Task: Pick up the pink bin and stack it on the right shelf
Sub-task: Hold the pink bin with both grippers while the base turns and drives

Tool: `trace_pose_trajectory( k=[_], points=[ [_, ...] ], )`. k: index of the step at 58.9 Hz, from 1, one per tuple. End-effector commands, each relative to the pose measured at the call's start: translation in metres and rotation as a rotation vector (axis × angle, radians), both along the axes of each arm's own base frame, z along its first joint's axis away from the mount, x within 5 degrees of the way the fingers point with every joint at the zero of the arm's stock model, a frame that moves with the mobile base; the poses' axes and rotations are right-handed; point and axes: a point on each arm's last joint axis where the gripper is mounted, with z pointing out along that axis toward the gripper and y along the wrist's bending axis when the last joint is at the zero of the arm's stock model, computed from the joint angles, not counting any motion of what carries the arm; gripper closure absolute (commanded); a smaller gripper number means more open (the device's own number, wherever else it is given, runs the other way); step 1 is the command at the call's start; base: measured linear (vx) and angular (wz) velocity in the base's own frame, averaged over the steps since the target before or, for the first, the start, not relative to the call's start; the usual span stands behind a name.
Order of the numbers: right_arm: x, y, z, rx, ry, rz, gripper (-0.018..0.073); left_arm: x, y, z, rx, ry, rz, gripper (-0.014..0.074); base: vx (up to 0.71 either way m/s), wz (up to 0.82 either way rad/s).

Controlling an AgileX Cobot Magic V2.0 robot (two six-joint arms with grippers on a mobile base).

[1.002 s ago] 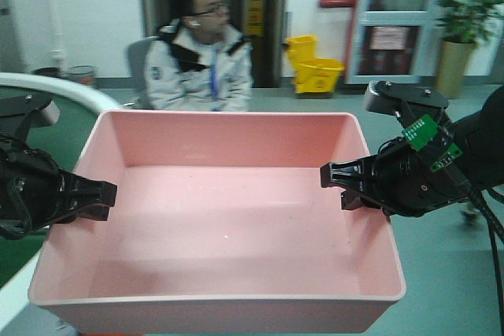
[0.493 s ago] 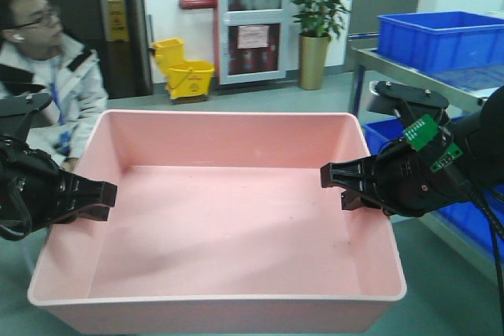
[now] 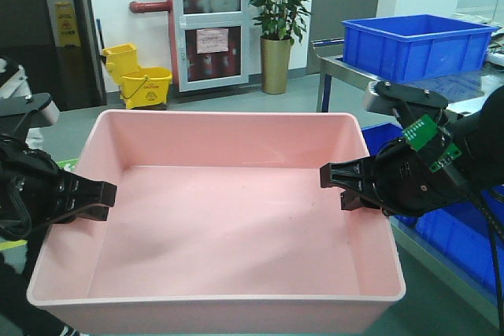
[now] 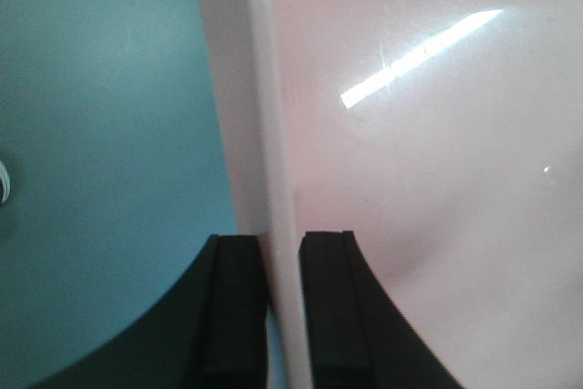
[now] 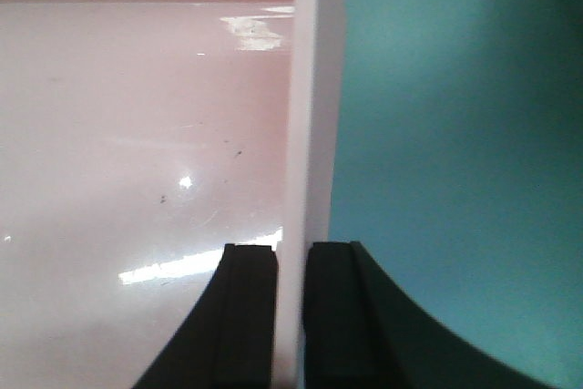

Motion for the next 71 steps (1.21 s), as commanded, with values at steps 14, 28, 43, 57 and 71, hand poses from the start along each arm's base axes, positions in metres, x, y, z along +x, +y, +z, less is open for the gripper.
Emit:
trace_pose_trajectory(
  k=[14,28,43,57,71],
  points=[
    [-0.0029,-0.0061,0.0307,0.022,-0.170,-0.008,0.0568,-0.0079,0.0019,0.0258,-0.036,-0.120,0.003,0.0601,0.48,-0.13],
    [-0.0029,-0.0061,0.0307,0.022,-0.170,-0.008,0.0568,-0.0079,0.0019,0.0258,-0.036,-0.120,0.003,0.0601,0.50,-0.13],
    [-0.0029,-0.0061,0.0308,0.022,-0.171,-0.008,0.0568,-0.0079,0.0019,0.0258,-0.036,-0.120,0.003,0.0601,0.49,-0.30],
    [-0.0029,-0.0061,0.0308,0.022,-0.171,-0.008,0.0568,-0.0079,0.0019,0.0258,-0.036,-0.120,0.003,0.0601,0.47,-0.54],
    [-0.0029,-0.0061,0.0307,0.022,-0.170,-0.008,0.0568,-0.0078,0.0020,0.0259,-0.035,-0.121,0.003,0.0601,0.44,-0.72]
  ],
)
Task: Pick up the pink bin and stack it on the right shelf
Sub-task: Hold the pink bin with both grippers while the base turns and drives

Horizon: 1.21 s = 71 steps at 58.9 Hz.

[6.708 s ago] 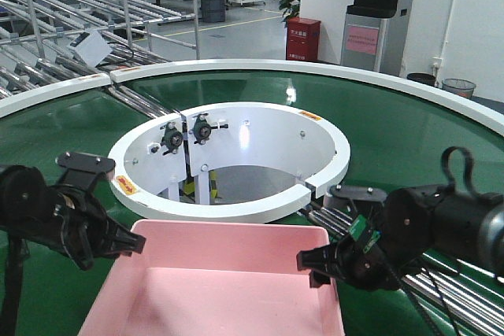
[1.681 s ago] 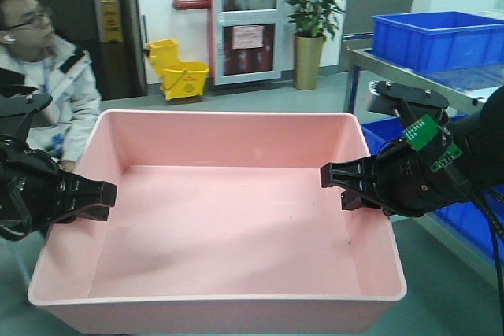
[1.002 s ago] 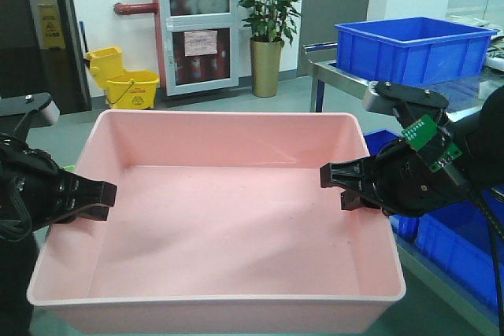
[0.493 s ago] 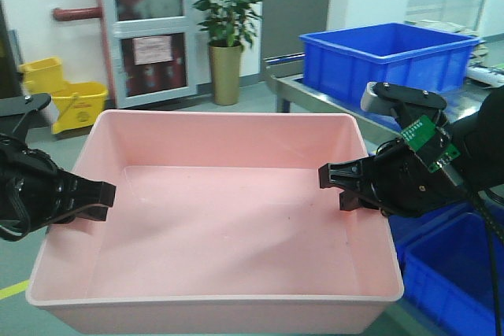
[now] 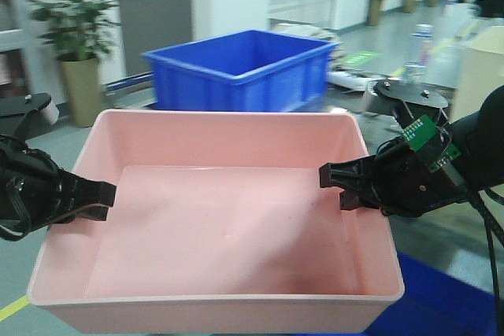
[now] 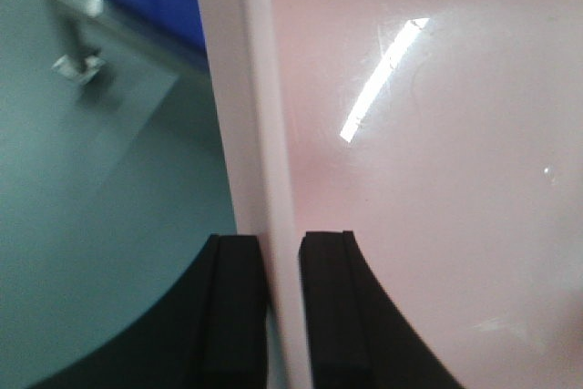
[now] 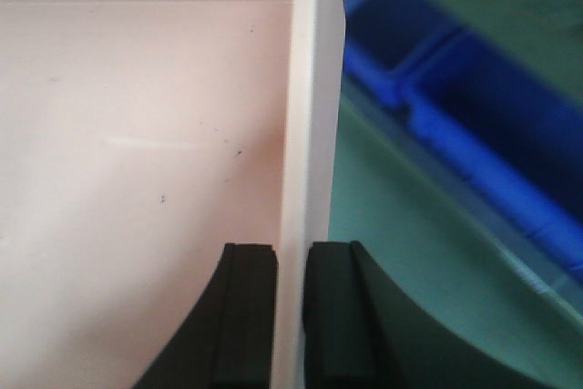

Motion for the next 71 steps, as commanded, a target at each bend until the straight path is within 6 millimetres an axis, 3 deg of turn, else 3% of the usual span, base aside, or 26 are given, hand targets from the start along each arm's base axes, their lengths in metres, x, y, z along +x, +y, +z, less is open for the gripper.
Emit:
trace_pose_trajectory(
  k=[1,42,71],
  points=[
    [-0.0034,-0.0065,0.0309,0.017,-0.169,-0.008,0.0568,-0.0079,0.0017,0.0259,-0.039,-0.119,0.002,0.0601,0.43,-0.79],
    [-0.0034,-0.0065,0.0309,0.017,-0.169,-0.008,0.0568,-0.0079,0.0017,0.0259,-0.039,-0.119,0.002,0.0601,0.38,-0.73],
    [-0.0032,-0.0065,0.0312,0.019,-0.173,-0.009,0.0568,-0.0074,0.0016,0.0254,-0.039,-0.118,0.003,0.0601,0.24,-0.38]
  ],
)
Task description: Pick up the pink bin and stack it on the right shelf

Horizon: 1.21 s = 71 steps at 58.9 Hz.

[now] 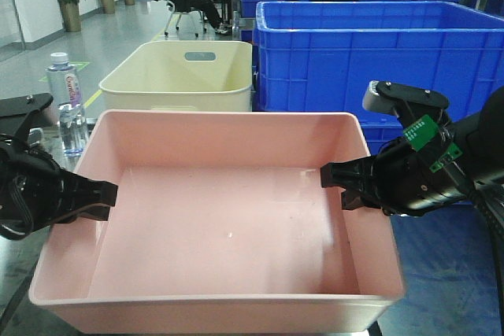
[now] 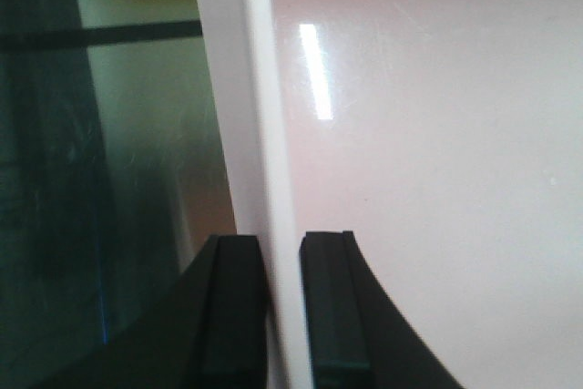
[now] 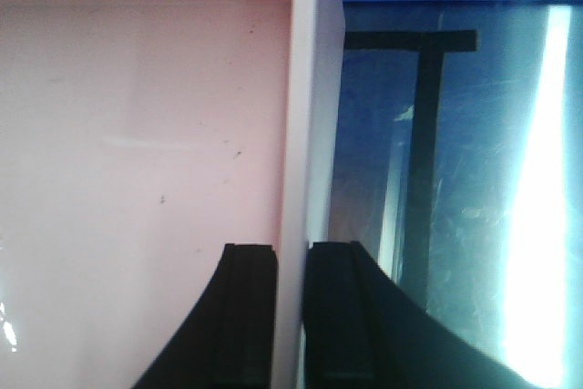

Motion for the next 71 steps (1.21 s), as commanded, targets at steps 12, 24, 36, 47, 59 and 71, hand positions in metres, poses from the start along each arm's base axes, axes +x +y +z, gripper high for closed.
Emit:
trace_pose_trajectory(
  k=[12,24,36,47,59,71],
  points=[
    [-0.003,-0.006,0.031,0.023,-0.173,-0.008,0.0568,-0.008,0.002,0.026,-0.033,-0.119,0.002,0.0601,0.09,-0.02],
    [-0.003,-0.006,0.031,0.023,-0.172,-0.008,0.0568,-0.008,0.002,0.026,-0.034,-0.119,0.002,0.0601,0.02,0.01],
    [-0.003,-0.006,0.031,0.023,-0.173,-0.008,0.0568,-0.008,0.002,0.026,-0.034,-0.119,0.002,0.0601,0.00,0.00],
    [-0.003,-0.006,0.031,0.023,-0.173,-0.008,0.0568,-0.008,0.002,0.026,-0.034,-0.119,0.002,0.0601,0.00,0.00],
    [-0.003,-0.006,0.032,0.025,-0.175,-0.008,0.0568,-0.007,0.002,0.026,-0.035,-0.125,0.004,0.0601,0.00,0.00],
    [-0.004,0.001,0.008,0.050,0.039,0.018,0.0568,0.000,-0.002,0.003,-0.013,0.032,-0.007,0.0601,0.00,0.00]
  ],
)
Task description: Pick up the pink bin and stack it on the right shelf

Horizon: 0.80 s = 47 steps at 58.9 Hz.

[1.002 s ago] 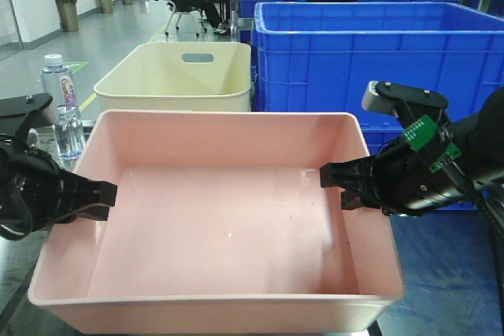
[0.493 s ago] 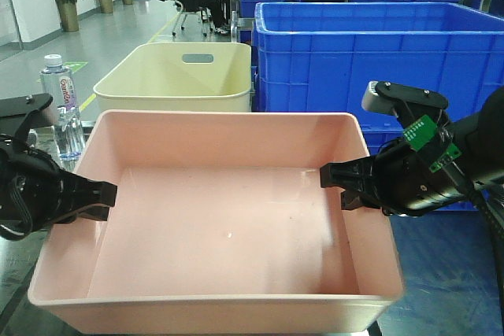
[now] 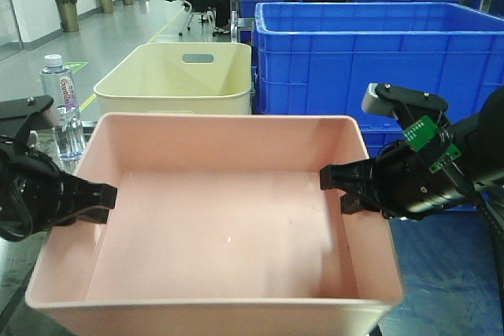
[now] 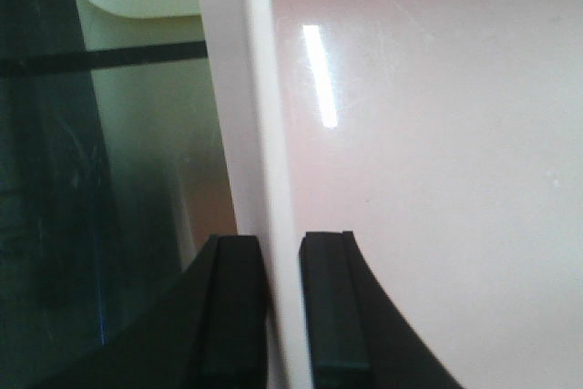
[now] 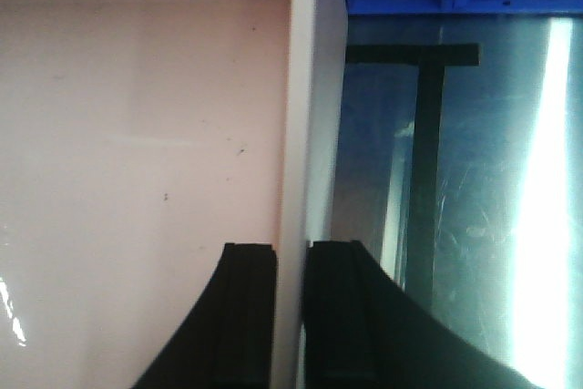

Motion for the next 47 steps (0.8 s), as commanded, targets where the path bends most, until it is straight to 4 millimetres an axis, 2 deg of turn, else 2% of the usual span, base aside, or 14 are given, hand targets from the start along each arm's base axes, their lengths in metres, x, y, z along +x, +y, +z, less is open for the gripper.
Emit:
trace_pose_trajectory(
  k=[1,6,7,12,20,28,34,47],
  points=[
    [-0.002,0.000,0.011,0.034,-0.009,0.014,0.0568,-0.001,-0.001,0.008,-0.022,-0.003,-0.002,0.0601,0.00,0.00],
    [0.005,0.002,-0.002,0.013,0.049,0.020,0.0568,0.007,-0.004,-0.005,-0.007,0.062,-0.008,0.0601,0.00,0.00],
    [0.011,0.004,-0.012,0.003,0.085,0.020,0.0568,0.013,-0.005,-0.017,0.006,0.114,-0.012,0.0597,0.00,0.00],
    [0.017,0.006,-0.024,-0.005,0.139,0.022,0.0567,0.020,-0.007,-0.029,0.016,0.160,-0.014,0.0594,0.00,0.00],
    [0.025,0.008,-0.038,-0.017,0.175,0.022,0.0562,0.027,-0.009,-0.038,0.020,0.182,-0.010,0.0580,0.00,0.00],
    [0.033,0.011,-0.042,-0.001,0.142,0.019,0.0534,0.029,-0.009,-0.040,0.016,0.181,0.000,0.0533,0.00,0.00],
    [0.032,0.012,-0.043,0.000,0.158,0.028,0.0486,0.030,-0.007,-0.040,0.039,0.167,0.001,0.0468,0.00,0.00],
    [0.033,0.010,-0.044,-0.058,0.137,0.073,0.0279,0.030,-0.005,-0.041,0.077,0.168,-0.003,0.0249,0.00,0.00]
  ],
)
